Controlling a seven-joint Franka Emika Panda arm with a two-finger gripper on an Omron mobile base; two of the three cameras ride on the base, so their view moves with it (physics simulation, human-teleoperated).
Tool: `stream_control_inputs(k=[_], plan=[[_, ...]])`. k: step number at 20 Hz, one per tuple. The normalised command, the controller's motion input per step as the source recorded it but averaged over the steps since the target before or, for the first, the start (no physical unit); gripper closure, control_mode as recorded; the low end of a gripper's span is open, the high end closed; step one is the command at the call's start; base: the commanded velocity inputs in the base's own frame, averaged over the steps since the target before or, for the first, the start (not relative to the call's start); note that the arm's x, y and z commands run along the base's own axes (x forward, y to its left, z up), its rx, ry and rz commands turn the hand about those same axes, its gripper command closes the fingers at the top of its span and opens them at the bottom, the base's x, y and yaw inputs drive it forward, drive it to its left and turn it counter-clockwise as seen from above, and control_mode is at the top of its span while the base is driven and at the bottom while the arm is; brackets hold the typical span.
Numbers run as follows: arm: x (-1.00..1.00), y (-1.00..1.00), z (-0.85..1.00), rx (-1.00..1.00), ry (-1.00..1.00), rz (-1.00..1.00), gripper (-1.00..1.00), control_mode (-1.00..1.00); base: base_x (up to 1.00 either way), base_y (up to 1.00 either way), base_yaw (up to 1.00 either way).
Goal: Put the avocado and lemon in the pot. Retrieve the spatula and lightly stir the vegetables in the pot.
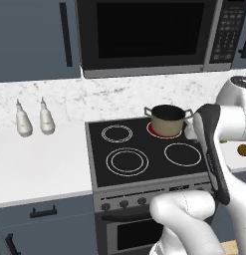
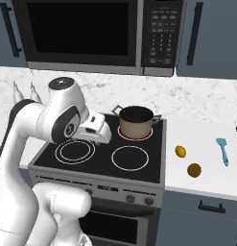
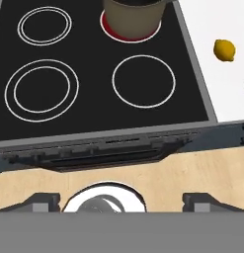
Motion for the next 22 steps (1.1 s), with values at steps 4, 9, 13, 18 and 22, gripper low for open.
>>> stream_control_inputs(k=[4, 9, 13, 18, 22], plan=[[-0.29, -1.0, 0.0, -0.04, 0.0, 0.0, -1.0, -1.0, 0.0, 0.0, 0.0], [-0.17, -1.0, -0.1, 0.0, 0.0, -0.02, -1.0, -1.0, 0.0, 0.0, 0.0], [-0.01, -1.0, -0.2, 0.0, 0.0, -0.02, -1.0, -1.0, 0.0, 0.0, 0.0], [0.04, -0.99, -0.2, 0.02, 0.01, -0.01, -1.0, -1.0, 0.0, 0.0, 0.0], [0.28, -0.92, -0.16, 0.02, 0.03, -0.01, -1.0, -1.0, 0.0, 0.0, 0.0]])
